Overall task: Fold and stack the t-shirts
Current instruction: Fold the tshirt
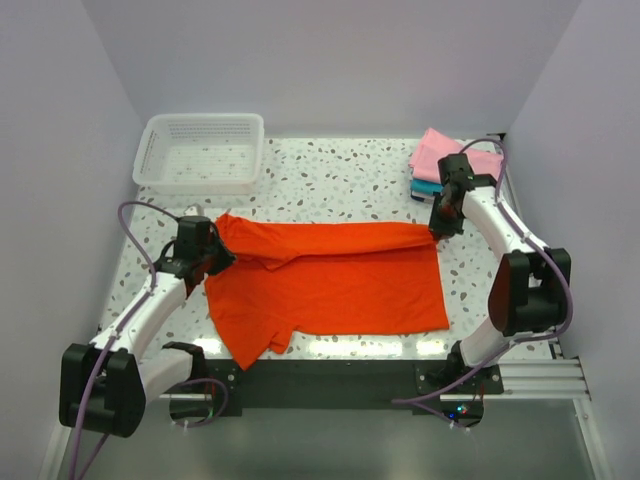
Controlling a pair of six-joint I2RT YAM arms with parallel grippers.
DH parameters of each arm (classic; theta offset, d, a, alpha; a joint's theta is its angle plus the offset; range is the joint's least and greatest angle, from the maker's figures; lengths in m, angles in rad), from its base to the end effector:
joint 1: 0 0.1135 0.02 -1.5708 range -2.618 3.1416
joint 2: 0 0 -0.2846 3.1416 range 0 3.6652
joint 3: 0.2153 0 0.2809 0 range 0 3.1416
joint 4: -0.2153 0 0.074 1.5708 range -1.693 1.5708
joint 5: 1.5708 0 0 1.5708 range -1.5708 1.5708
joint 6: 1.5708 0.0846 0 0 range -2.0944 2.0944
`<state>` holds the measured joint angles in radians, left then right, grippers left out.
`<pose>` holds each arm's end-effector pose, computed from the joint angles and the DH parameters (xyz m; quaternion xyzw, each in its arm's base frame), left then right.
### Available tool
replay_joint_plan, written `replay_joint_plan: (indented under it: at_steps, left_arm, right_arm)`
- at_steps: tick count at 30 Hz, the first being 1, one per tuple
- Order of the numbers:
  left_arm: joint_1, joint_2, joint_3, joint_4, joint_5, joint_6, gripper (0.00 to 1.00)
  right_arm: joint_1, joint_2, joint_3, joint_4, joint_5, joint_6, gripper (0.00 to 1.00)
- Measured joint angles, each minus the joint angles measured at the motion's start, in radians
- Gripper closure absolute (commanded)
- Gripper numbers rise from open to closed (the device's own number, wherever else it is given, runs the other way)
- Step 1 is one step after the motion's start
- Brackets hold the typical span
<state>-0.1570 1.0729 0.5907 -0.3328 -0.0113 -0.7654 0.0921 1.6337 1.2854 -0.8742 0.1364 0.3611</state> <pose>0.2607 -0.0403 0.1740 -0.2804 0.8861 -0.1595 0.3328 0.3697 0.0226 0.2119 0.1435 0.9721 -0.0266 0.1835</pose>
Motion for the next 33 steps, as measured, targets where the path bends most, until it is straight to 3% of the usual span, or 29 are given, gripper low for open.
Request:
replay_joint_plan:
  at_steps: [9, 11, 14, 16, 17, 18, 25, 33]
  left_arm:
    - [0.0, -0.032, -0.044, -0.031, 0.0, -0.004, 1.0]
    - [0.0, -0.037, -0.064, -0.047, -0.001, -0.009, 0.86]
    - [0.0, -0.042, -0.087, -0.083, -0.007, -0.016, 0.58]
    - [0.0, -0.057, -0.094, -0.112, -0.013, -0.016, 0.22]
    - [0.0, -0.072, -0.095, -0.128, -0.016, -0.024, 0.08]
    - [0.0, -0.09, -0.095, -0.141, -0.018, -0.025, 0.0]
    - [0.0, -0.166, 0.007, -0.195, -0.05, -0.036, 0.0]
    - [0.0, 0.13, 0.122, -0.016, 0.016, -0.011, 0.0]
  right_arm:
    - [0.0, -0.022, -0.063, 0.004, 0.001, -0.005, 0.9]
    - [0.0, -0.023, -0.108, 0.011, 0.0, -0.004, 0.87]
    - [0.0, -0.023, -0.159, 0.013, 0.001, 0.002, 0.7]
    - [0.0, -0.026, -0.178, 0.014, 0.001, 0.005, 0.07]
    - [0.0, -0.031, -0.18, 0.013, 0.0, 0.005, 0.01]
    - [0.0, -0.036, -0.18, 0.014, 0.0, -0.002, 0.01]
    - [0.0, -0.153, -0.137, 0.048, -0.09, -0.023, 0.01]
    - [0.038, -0.104, -0.121, 0.183, -0.211, -0.041, 0.01]
